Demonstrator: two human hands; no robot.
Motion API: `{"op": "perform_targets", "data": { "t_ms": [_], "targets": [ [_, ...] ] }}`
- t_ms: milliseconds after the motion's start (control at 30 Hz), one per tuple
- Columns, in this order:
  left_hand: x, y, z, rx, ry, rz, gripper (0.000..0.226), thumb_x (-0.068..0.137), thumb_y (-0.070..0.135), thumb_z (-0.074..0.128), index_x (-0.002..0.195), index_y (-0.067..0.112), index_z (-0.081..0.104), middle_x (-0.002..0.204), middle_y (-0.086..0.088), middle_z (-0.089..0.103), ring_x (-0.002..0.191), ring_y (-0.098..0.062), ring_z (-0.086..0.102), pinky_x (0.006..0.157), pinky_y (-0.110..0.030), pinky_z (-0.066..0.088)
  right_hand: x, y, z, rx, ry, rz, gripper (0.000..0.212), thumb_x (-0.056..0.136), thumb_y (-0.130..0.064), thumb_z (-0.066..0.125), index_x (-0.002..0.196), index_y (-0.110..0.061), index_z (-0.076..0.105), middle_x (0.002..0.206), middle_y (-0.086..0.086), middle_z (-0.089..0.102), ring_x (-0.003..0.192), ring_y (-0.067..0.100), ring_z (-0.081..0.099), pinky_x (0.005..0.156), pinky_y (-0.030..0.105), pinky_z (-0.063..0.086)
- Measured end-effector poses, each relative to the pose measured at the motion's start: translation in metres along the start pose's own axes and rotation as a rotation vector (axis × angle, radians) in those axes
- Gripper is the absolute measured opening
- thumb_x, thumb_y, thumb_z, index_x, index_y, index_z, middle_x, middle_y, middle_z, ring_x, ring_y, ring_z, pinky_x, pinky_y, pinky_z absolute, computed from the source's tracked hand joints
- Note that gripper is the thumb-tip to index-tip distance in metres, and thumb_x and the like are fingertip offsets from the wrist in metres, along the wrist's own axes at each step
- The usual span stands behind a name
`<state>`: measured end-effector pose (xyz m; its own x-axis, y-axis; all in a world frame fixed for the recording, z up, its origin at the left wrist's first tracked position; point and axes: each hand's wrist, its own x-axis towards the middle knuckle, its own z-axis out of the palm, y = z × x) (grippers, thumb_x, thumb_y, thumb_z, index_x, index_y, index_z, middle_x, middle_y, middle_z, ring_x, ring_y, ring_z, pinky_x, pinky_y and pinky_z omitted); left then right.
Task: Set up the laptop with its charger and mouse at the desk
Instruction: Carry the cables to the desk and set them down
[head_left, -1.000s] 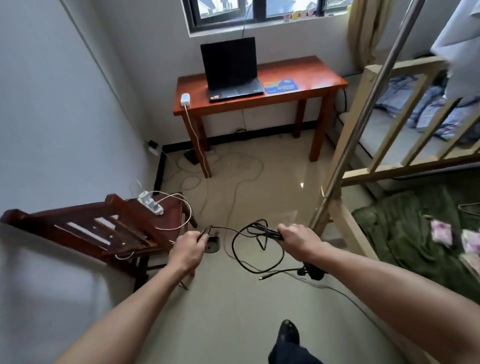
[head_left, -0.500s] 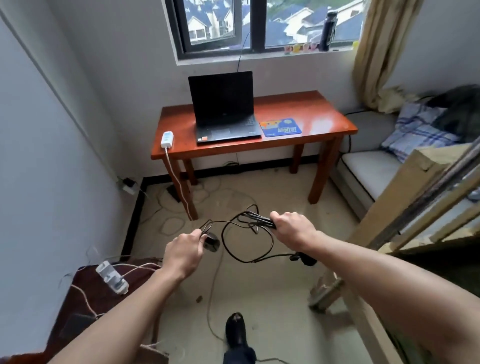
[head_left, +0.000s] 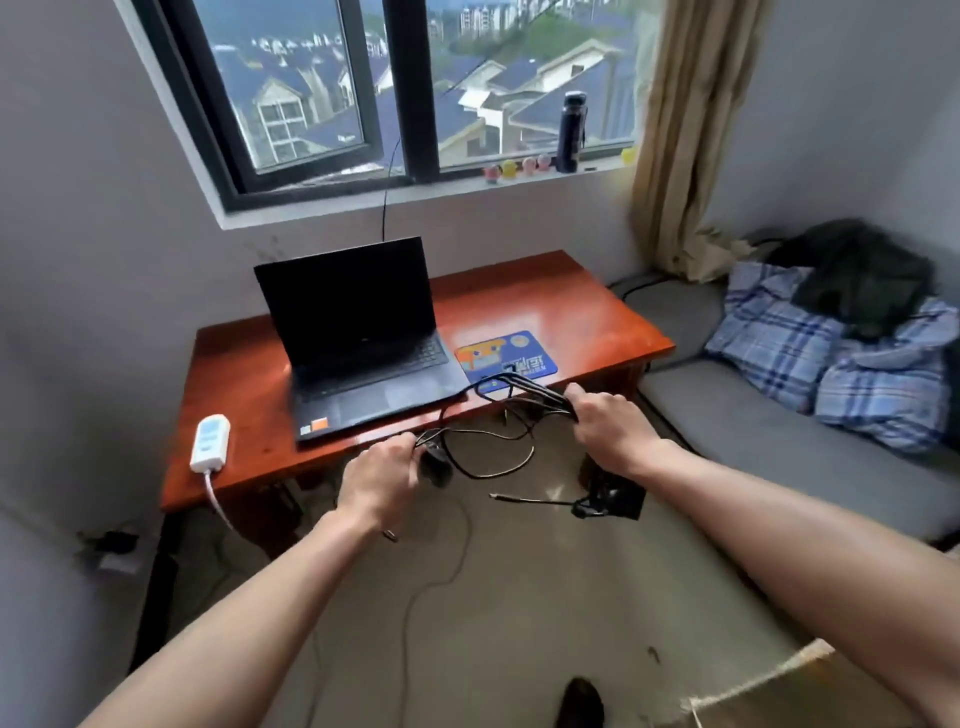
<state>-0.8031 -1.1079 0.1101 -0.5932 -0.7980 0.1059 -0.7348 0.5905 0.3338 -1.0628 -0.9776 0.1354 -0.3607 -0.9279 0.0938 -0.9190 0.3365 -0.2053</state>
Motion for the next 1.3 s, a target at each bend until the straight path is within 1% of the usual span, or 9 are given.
{"op": "perform_targets", "data": {
  "t_ms": [100,200,333,433,567,633,900,1067,1300],
  "targets": [
    [0.073,0.014,0.009,0.012,0.013,0.012,0.025,0.097,0.036,0.043,0.088,0.016,0.056,0.096,-0.013,0.069,0.093,-0.036,0.062,0.065,-0.035,0.034,0.068,0.034,-0.005,0.014,0.056,-0.008,0.025,0.092,-0.033,0.042,0.104,-0.013,0.049,0.095,0.023,0.068,0.087,0.044,0.064,0.064,0.039,0.035],
    [0.138,0.031,0.019,0.007,0.021,0.008,0.025,0.098,0.034,0.043,0.084,0.016,0.053,0.094,-0.015,0.068,0.093,-0.036,0.062,0.066,-0.037,0.036,0.133,0.066,-0.003,-0.001,0.09,-0.019,0.02,0.097,-0.031,0.046,0.106,-0.015,0.052,0.093,0.022,0.068,0.087,0.043,0.065,0.064,0.038,0.037],
    [0.231,0.055,0.028,-0.017,0.046,-0.008,0.026,0.098,0.035,0.044,0.075,0.022,0.041,0.088,-0.012,0.067,0.087,-0.037,0.062,0.062,-0.034,0.034,0.229,0.112,-0.015,-0.004,0.085,-0.024,0.031,0.099,-0.04,0.042,0.103,-0.011,0.053,0.093,0.022,0.067,0.086,0.04,0.064,0.062,0.035,0.033],
    [0.282,0.065,0.03,-0.029,0.073,-0.016,0.027,0.098,0.033,0.045,0.074,0.023,0.039,0.086,-0.011,0.067,0.083,-0.036,0.062,0.06,-0.032,0.034,0.29,0.135,-0.031,-0.014,0.092,-0.013,0.029,0.098,-0.037,0.045,0.101,-0.009,0.051,0.097,0.025,0.066,0.09,0.042,0.063,0.064,0.037,0.033],
    [0.342,0.07,0.037,-0.024,0.068,-0.038,0.026,0.097,0.036,0.044,0.083,0.016,0.052,0.086,-0.01,0.068,0.083,-0.036,0.064,0.061,-0.034,0.039,0.361,0.16,-0.046,-0.023,0.099,-0.006,0.026,0.096,-0.037,0.045,0.1,-0.011,0.049,0.098,0.024,0.066,0.092,0.044,0.063,0.067,0.04,0.04],
    [0.369,0.069,0.039,-0.035,0.077,-0.045,0.027,0.097,0.037,0.044,0.08,0.017,0.049,0.086,-0.011,0.068,0.083,-0.036,0.063,0.061,-0.033,0.038,0.386,0.168,-0.049,-0.016,0.125,-0.006,0.023,0.096,-0.032,0.046,0.1,-0.01,0.049,0.098,0.025,0.066,0.092,0.044,0.063,0.066,0.039,0.037],
    [0.517,0.053,0.081,-0.071,0.038,-0.061,0.028,0.097,0.037,0.043,0.074,0.021,0.039,0.085,-0.013,0.068,0.083,-0.039,0.063,0.06,-0.033,0.036,0.516,0.212,-0.017,0.012,0.108,0.043,0.034,0.095,-0.044,0.046,0.105,-0.012,0.052,0.098,0.023,0.067,0.093,0.042,0.063,0.066,0.038,0.035],
    [0.597,0.042,0.096,-0.107,-0.019,-0.087,0.03,0.098,0.039,0.041,0.073,0.021,0.039,0.087,-0.012,0.067,0.085,-0.04,0.06,0.063,-0.034,0.036,0.593,0.225,-0.001,-0.03,0.059,0.059,0.029,0.094,-0.043,0.05,0.097,-0.014,0.047,0.093,0.021,0.067,0.089,0.041,0.064,0.064,0.038,0.035],
    [0.66,0.025,0.131,-0.184,-0.088,-0.224,0.034,0.097,0.037,0.042,0.068,0.022,0.036,0.084,-0.012,0.066,0.085,-0.038,0.06,0.063,-0.033,0.038,0.665,0.249,0.032,-0.045,0.028,0.013,0.021,0.096,-0.031,0.049,0.1,-0.011,0.044,0.092,0.021,0.069,0.086,0.043,0.065,0.062,0.04,0.037]
  ]
}}
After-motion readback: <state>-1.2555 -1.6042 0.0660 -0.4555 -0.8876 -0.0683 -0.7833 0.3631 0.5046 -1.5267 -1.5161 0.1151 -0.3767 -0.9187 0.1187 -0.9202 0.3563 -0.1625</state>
